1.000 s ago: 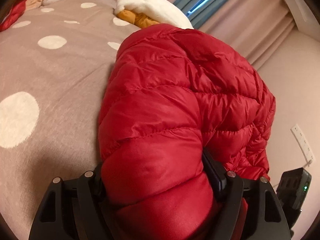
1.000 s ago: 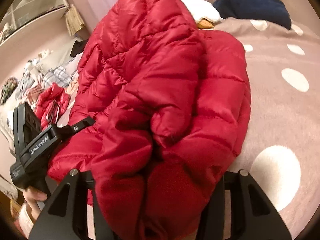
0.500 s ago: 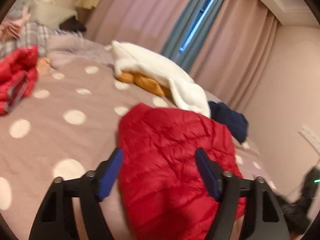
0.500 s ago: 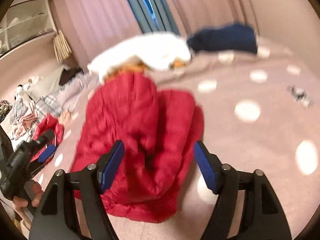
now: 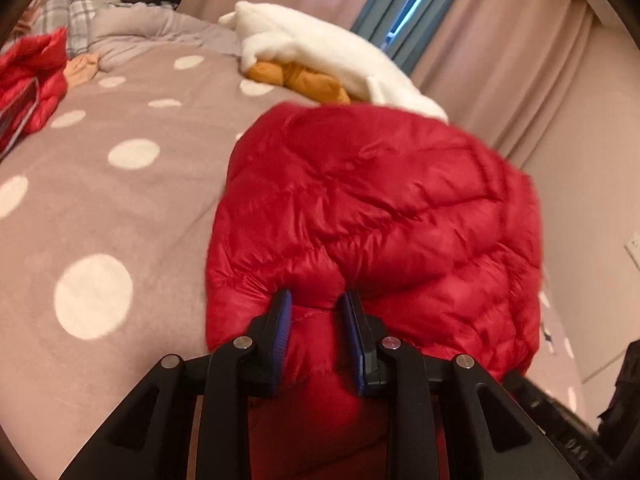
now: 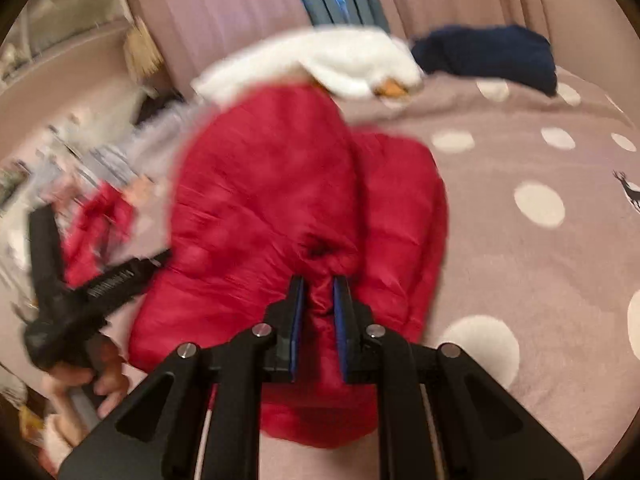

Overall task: Fold large clothes
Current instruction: 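Lower the folded bundle onto the bed and press it flat with both tools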

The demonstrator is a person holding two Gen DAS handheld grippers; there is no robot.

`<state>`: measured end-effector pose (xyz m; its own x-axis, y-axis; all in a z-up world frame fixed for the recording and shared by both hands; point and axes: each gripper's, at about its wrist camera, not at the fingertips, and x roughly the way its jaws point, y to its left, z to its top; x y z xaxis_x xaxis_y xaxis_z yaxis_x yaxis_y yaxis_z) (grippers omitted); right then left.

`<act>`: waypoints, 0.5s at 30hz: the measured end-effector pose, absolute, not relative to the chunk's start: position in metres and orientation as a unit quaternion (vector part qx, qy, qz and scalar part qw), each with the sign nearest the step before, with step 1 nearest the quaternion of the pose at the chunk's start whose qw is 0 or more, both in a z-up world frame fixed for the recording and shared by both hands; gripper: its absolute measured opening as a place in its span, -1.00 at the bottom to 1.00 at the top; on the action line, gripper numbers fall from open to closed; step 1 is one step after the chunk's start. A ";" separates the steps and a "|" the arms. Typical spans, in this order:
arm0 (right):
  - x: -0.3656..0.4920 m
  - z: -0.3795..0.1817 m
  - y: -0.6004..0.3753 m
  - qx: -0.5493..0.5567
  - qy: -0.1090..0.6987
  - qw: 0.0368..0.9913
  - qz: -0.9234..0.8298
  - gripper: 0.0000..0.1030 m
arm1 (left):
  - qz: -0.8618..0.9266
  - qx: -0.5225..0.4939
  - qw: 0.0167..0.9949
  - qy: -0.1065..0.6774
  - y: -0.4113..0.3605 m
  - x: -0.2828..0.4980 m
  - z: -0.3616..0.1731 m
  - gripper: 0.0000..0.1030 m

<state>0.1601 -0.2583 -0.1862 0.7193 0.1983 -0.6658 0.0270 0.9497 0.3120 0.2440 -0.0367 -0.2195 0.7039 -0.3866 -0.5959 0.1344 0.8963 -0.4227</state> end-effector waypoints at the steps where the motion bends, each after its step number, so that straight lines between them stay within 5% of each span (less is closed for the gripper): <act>1: 0.164 -0.194 -0.259 0.156 0.380 0.911 0.045 -0.72 | -0.144 -0.174 0.906 0.357 -0.038 0.245 -0.219 -0.50; 15: 0.178 -0.215 -0.261 0.171 0.410 0.895 0.040 -0.73 | -0.182 -0.201 0.888 0.370 -0.028 0.257 -0.227 -0.50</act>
<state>0.1778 -0.2607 -0.2153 0.6610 0.2116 -0.7199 0.0681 0.9385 0.3384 0.2569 -0.0282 -0.2269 0.6597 -0.4724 -0.5845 0.1741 0.8527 -0.4926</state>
